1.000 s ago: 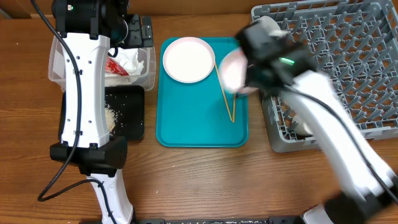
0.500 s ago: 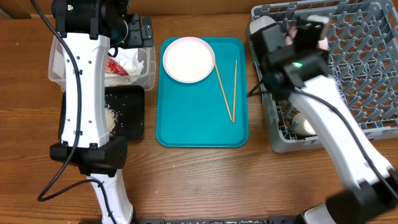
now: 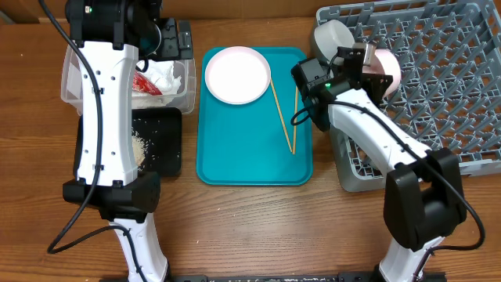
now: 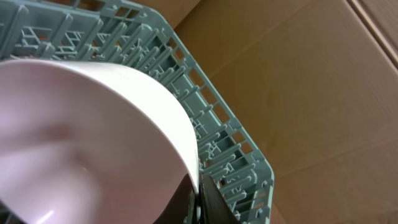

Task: Sort waste into correct bins and load items into the dishwasher
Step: 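Carry small white plate with right gripper and stand it in rack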

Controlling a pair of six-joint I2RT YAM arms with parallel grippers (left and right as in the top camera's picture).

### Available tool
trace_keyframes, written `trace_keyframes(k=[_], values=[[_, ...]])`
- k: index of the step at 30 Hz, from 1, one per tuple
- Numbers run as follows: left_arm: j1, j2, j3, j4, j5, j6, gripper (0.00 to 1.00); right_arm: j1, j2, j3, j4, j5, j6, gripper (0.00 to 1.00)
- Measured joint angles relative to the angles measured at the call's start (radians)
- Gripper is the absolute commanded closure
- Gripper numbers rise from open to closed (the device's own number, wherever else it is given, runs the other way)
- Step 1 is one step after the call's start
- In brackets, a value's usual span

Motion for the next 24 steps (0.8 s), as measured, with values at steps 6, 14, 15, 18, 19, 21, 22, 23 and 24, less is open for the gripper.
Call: trace_keyframes(k=[6, 14, 15, 18, 19, 21, 22, 23, 24], values=[[0.000, 0.000, 0.000, 0.000, 0.000, 0.000, 0.00, -0.002, 0.008, -0.047, 0.061, 0.000, 0.000, 0.96], [0.000, 0.000, 0.000, 0.000, 0.000, 0.000, 0.00, -0.021, 0.008, -0.056, 0.065, -0.031, 0.000, 0.96], [0.000, 0.000, 0.000, 0.000, 0.000, 0.000, 0.00, -0.021, 0.008, -0.056, 0.067, -0.037, 0.000, 0.96], [0.000, 0.000, 0.000, 0.000, 0.000, 0.000, 0.00, -0.020, 0.008, -0.056, 0.069, -0.060, 0.001, 0.96], [0.000, 0.000, 0.000, 0.000, 0.000, 0.000, 0.00, -0.020, 0.008, -0.056, 0.069, -0.071, 0.001, 0.96], [0.000, 0.000, 0.000, 0.000, 0.000, 0.000, 0.00, -0.020, 0.008, -0.056, 0.064, -0.093, 0.003, 0.96], [0.000, 0.000, 0.000, 0.000, 0.000, 0.000, 0.00, -0.020, 0.008, -0.056, 0.059, -0.109, 0.003, 0.96], [0.000, 0.000, 0.000, 0.000, 0.000, 0.000, 0.00, -0.020, 0.008, -0.056, 0.056, -0.122, 0.003, 0.96], [0.000, 0.000, 0.000, 0.000, 0.000, 0.000, 0.00, -0.019, 0.008, -0.056, 0.051, -0.135, 0.003, 0.96]])
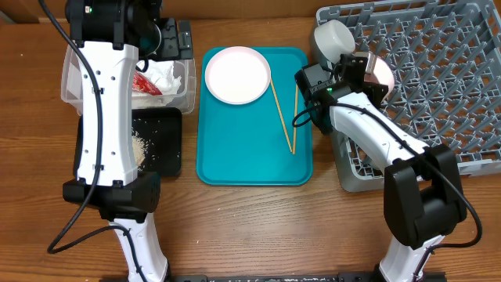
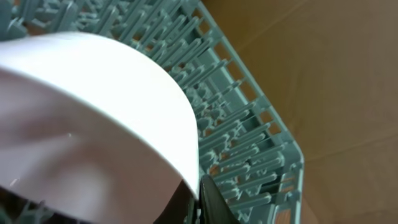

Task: Sort waste into correct bins and load items into the dishwasher
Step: 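Carry small white plate with right gripper and stand it in rack, then reach right gripper to large white plate on teal tray and grasp rim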

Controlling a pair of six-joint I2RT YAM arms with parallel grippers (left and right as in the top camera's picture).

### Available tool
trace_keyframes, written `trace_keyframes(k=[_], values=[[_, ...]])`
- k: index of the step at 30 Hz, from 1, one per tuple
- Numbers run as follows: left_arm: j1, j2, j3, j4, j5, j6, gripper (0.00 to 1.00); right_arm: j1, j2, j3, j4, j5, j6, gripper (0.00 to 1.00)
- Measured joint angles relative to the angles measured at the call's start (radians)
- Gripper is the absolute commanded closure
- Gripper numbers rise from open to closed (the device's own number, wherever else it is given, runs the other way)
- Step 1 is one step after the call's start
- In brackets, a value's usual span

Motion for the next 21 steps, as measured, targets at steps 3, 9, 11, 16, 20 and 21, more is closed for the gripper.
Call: trace_keyframes(k=[3, 9, 11, 16, 20, 21], values=[[0.000, 0.000, 0.000, 0.000, 0.000, 0.000, 0.00, 0.008, 0.000, 0.000, -0.014, -0.027, 0.000, 0.92], [0.000, 0.000, 0.000, 0.000, 0.000, 0.000, 0.00, 0.039, 0.000, -0.001, -0.047, -0.069, 0.003, 0.52], [0.000, 0.000, 0.000, 0.000, 0.000, 0.000, 0.00, 0.056, 0.000, -0.002, -0.049, -0.080, 0.003, 0.43], [0.000, 0.000, 0.000, 0.000, 0.000, 0.000, 0.00, 0.093, -0.003, 0.002, -0.076, -0.128, -0.004, 0.30], [0.000, 0.000, 0.000, 0.000, 0.000, 0.000, 0.00, 0.104, -0.011, 0.058, -0.101, -0.229, -0.015, 0.15], [0.000, 0.000, 0.000, 0.000, 0.000, 0.000, 0.00, 0.104, -0.013, 0.084, -0.107, -0.267, -0.024, 0.09]])
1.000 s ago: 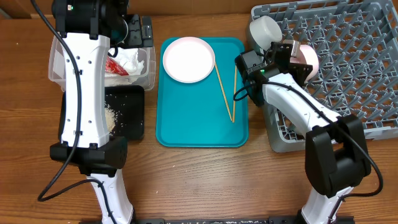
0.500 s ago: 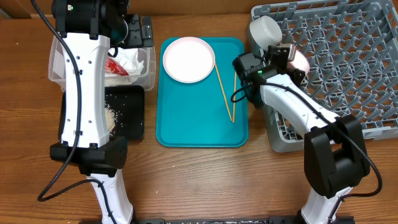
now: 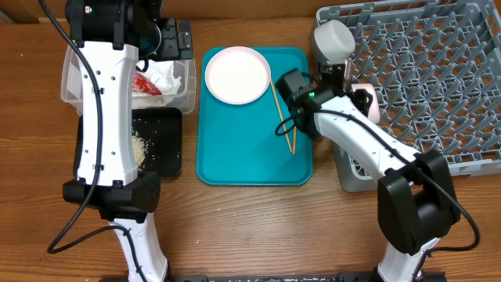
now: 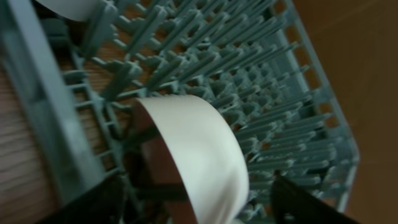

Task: Sort waste into correct bins and load items into the dishwasher
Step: 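Reach right gripper to large white plate on teal tray and grasp rim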

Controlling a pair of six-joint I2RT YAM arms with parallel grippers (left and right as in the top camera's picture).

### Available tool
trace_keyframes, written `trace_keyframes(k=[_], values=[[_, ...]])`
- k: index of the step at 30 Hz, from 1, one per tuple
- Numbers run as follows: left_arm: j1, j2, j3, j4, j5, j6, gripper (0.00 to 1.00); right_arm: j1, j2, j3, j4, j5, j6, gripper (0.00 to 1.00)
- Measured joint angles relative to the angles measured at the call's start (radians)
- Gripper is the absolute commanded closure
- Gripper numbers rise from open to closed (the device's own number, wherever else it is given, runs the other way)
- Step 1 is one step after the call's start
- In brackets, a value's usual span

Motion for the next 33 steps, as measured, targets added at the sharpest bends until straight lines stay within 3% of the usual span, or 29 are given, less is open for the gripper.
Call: trace_keyframes(k=[7, 11, 13, 15, 23, 33], values=[[0.000, 0.000, 0.000, 0.000, 0.000, 0.000, 0.00, 0.000, -0.020, 0.189, 0.032, -0.406, -0.083, 0.15], [0.000, 0.000, 0.000, 0.000, 0.000, 0.000, 0.00, 0.000, -0.027, 0.204, 0.198, -0.663, -0.102, 0.25], [0.000, 0.000, 0.000, 0.000, 0.000, 0.000, 0.00, 0.000, -0.027, 0.200, 0.272, -0.756, -0.074, 0.37], [0.000, 0.000, 0.000, 0.000, 0.000, 0.000, 0.00, 0.000, -0.025, 0.199, 0.330, -0.814, -0.029, 0.39], [0.000, 0.000, 0.000, 0.000, 0.000, 0.000, 0.00, 0.012, 0.122, 0.200, 0.419, -0.909, 0.235, 0.40], [0.000, 0.000, 0.000, 0.000, 0.000, 0.000, 0.00, 0.027, 0.259, 0.183, 0.481, -0.921, 0.426, 0.58]])
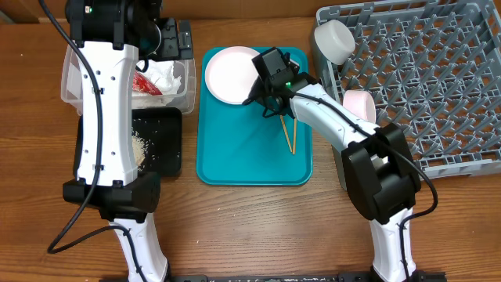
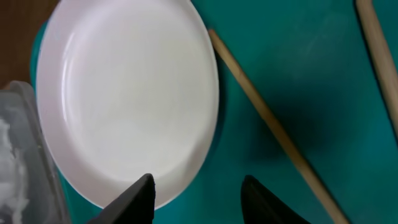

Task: Sort waste into correct bins and load items into the dishwasher
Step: 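Reach right gripper to large white plate on teal tray and grasp rim, then lift large white plate with right gripper and stand it in rack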

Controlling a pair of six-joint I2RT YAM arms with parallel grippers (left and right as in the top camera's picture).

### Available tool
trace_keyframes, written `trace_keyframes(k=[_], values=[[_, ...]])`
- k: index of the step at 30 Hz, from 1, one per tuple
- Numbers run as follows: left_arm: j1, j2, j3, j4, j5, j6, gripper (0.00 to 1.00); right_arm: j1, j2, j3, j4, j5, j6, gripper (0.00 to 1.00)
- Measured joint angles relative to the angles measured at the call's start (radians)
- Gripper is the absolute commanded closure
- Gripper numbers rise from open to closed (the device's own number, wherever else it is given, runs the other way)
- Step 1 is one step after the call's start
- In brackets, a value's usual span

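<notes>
A pink plate (image 1: 232,74) (image 2: 124,99) lies at the far end of the teal tray (image 1: 235,149). Two wooden chopsticks (image 1: 283,117) (image 2: 273,130) lie to its right on the tray. My right gripper (image 1: 264,98) (image 2: 198,186) hovers open at the plate's near right edge, one finger over the rim and one over bare tray, holding nothing. A pink bowl (image 1: 358,104) stands on edge in the grey dishwasher rack (image 1: 423,78), near a white cup (image 1: 332,39). My left arm (image 1: 102,94) reaches over the bins, its fingers hidden.
A clear bin (image 1: 168,78) with crumpled paper and a red wrapper sits left of the tray. A black bin (image 1: 156,141) with pale crumbs sits in front of it. The rack fills the far right of the wooden table.
My right gripper was at the rack's left edge, open beside the released pink bowl. It is now over the tray at the plate's edge. The bowl stays in the rack.
My right gripper first held the pink bowl over the rack's left side, then lower and nearer the rack's corner. Then it stood open with the bowl resting among the tines. Now it is open over the tray by the plate. The left arm never moved.
</notes>
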Motion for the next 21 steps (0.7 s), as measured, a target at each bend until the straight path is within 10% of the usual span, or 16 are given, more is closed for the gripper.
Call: trace_keyframes(k=[21], values=[[0.000, 0.000, 0.000, 0.000, 0.000, 0.000, 0.00, 0.050, 0.086, 0.000, 0.028, 0.071, 0.073, 0.87]])
